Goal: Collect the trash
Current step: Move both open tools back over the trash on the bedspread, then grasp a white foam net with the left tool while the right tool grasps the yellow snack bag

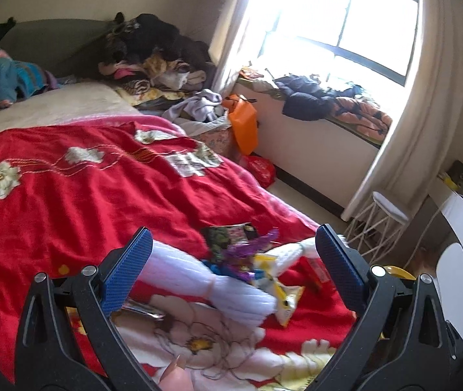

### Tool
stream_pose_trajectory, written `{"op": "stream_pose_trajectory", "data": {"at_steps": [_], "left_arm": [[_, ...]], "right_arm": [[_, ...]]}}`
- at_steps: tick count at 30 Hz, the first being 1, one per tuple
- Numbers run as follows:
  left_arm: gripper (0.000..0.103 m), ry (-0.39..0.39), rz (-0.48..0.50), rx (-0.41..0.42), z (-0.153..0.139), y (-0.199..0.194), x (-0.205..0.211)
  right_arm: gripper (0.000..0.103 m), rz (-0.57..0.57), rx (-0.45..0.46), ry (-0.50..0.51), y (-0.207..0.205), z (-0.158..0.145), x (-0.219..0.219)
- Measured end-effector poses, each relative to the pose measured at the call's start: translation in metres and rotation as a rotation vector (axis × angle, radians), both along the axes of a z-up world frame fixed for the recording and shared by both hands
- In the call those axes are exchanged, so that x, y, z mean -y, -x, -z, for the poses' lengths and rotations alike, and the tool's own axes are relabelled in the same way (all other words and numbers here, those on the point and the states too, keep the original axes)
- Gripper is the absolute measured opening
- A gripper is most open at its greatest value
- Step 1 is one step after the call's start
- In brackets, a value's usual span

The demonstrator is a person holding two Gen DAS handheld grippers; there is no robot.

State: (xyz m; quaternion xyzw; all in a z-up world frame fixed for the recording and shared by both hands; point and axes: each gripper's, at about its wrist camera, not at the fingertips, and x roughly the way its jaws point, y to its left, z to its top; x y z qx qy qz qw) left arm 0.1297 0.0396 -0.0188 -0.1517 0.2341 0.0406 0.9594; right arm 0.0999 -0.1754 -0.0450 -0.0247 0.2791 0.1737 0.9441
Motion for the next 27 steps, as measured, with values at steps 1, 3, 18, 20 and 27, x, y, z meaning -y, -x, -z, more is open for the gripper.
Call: {"op": "stream_pose_trajectory", "data": {"at_steps": [1, 3, 18, 20, 27], "left_arm": [[0.092, 0.007, -0.013, -0.010, 0.002, -0.001, -0.006], [0.092, 0.014, -0.025, -0.021, 0.005, -0.003, -0.012], [0.092, 0.083, -0.081, -0.163, 0.032, -0.025, -0.064], [0.092, 0.088, -0.077, -0.185, 0.037, -0.032, -0.069], [0.071, 0.144, -0.051, -0.248, 0.056, -0.049, -0.077]], "right_arm": [[0.080, -0.012, -0.007, 0.008, -0.003, 0.001, -0.004], [0.080, -0.047, -0.021, 0.032, -0.010, 0.004, -0.015], [0.080, -0.136, -0.114, 0.179, -0.062, 0.040, -0.066], [0.080, -0.143, -0.122, 0.198, -0.070, 0.045, -0.072], [0.075, -0.188, -0.127, 0.272, -0.092, 0.060, -0.093]]}}
